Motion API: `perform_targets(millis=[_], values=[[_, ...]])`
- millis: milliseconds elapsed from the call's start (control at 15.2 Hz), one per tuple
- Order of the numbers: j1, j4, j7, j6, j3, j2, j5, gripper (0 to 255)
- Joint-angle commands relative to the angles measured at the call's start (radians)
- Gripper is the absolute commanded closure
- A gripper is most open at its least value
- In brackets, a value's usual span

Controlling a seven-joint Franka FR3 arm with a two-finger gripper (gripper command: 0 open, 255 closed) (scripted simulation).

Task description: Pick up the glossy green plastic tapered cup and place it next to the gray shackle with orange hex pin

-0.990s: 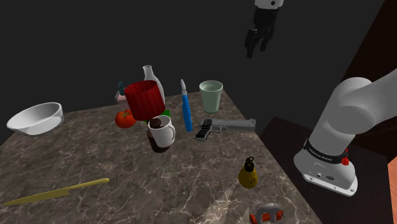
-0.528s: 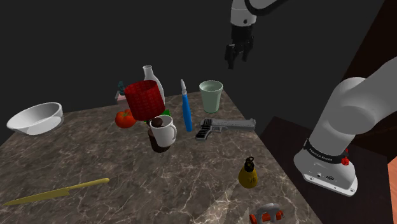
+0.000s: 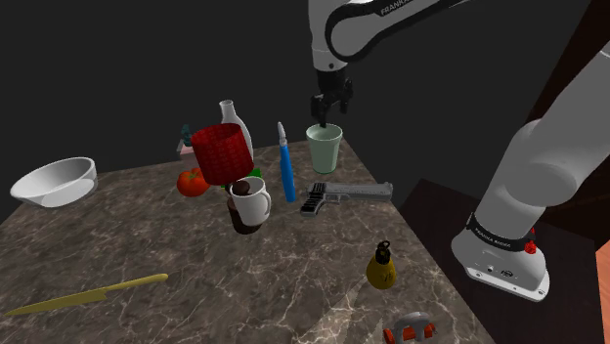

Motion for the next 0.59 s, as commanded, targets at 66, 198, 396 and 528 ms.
perform_targets(millis=[66,198,396,528], values=[[0.005,0.065,0.047,0.026,0.025,0.118,-0.035,0],[0.012,0.117,0.08,0.036,0.037,0.2,-0.063,0],[0.02,0.166,0.113,0.054,0.045,0.287,-0.094,0],[0.019,0.15,0.116,0.08,0.042,0.296,-0.099,0]])
